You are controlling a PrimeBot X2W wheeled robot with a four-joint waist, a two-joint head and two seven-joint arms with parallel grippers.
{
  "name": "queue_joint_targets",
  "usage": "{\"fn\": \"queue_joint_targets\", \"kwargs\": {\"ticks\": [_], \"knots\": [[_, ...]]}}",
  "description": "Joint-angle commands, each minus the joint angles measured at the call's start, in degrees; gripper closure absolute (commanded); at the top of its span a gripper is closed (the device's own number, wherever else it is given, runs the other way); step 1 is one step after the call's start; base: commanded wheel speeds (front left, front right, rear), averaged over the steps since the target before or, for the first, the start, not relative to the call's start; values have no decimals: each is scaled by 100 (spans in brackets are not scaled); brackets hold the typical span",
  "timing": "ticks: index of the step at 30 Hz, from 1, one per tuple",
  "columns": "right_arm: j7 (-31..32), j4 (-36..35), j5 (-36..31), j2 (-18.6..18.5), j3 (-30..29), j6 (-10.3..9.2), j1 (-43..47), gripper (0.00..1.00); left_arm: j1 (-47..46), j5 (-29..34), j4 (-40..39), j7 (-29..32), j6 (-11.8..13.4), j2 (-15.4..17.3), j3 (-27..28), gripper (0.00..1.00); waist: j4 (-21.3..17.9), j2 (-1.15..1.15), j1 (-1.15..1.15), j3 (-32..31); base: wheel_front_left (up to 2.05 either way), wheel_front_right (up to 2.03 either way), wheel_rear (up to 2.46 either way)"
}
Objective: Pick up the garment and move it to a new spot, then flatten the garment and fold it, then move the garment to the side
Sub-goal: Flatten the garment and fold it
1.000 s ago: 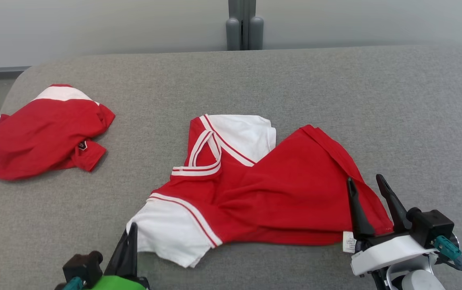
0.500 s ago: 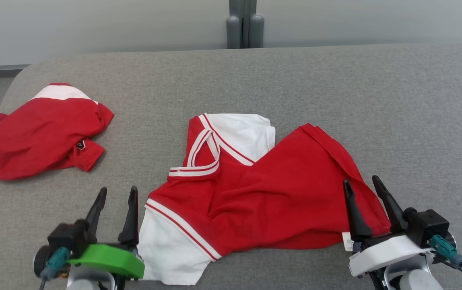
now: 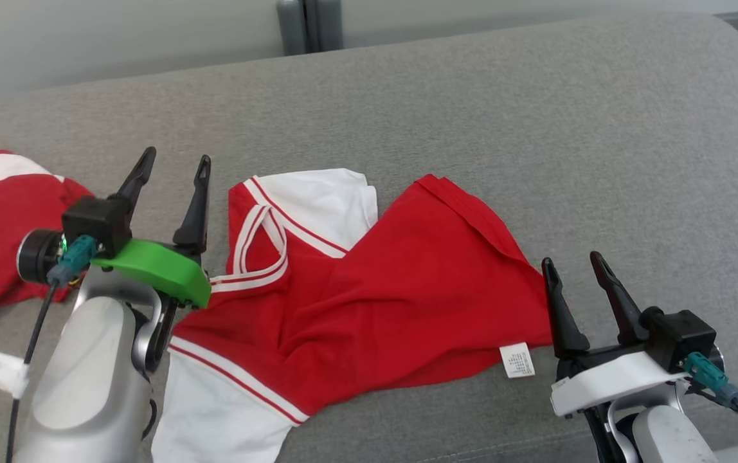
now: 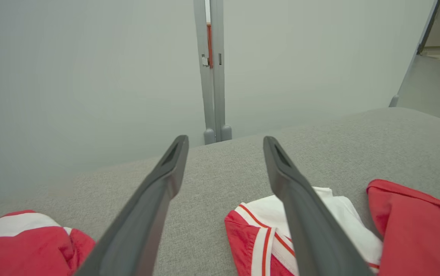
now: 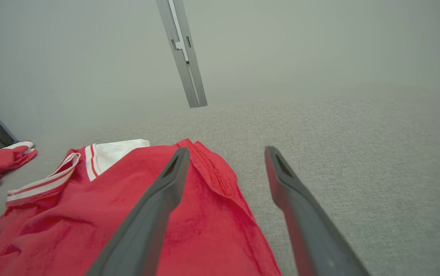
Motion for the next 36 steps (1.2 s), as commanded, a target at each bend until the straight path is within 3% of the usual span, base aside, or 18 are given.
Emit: {"fn": "queue_joint_targets", "kwargs": {"ticks": [1,8,19,20,21,22,27,36], "knots": [[-17,-32,-28,26,-21,-8,-89,0,-184,0,104,51,-16,72,-39,0,-365,0,0,335,0,0,0],[-17,-59,-53,65,-84,-8,-197,0,-697,-79,985,458,-21,254,-330,0,-661,0,0,586,0,0,0],[-17,-43,-73,91,-89,-8,-302,0,-1010,-573,2240,1117,-24,300,-971,0,-747,0,0,723,0,0,0],[-17,-43,-77,92,-89,-8,-309,0,-1022,-635,2282,1142,-24,304,-1030,13,-747,0,0,727,0,0,0],[-17,-47,-80,92,-88,-8,-319,0,-1049,-680,2311,1137,-24,300,-1104,64,-748,0,0,733,0,0,0],[-17,-52,-73,93,-87,-8,-326,0,-1072,-756,2314,1122,-24,296,-1196,100,-750,0,0,737,0,0,0],[-17,-79,-29,93,-83,-8,-344,0,-1368,-1021,2305,776,-24,421,-1394,100,-760,0,0,742,0,0,0],[-17,-101,-14,93,-80,-8,-336,0,-1915,-1089,2561,-241,68,490,-1089,100,-850,0,0,709,0,0,0]]}}
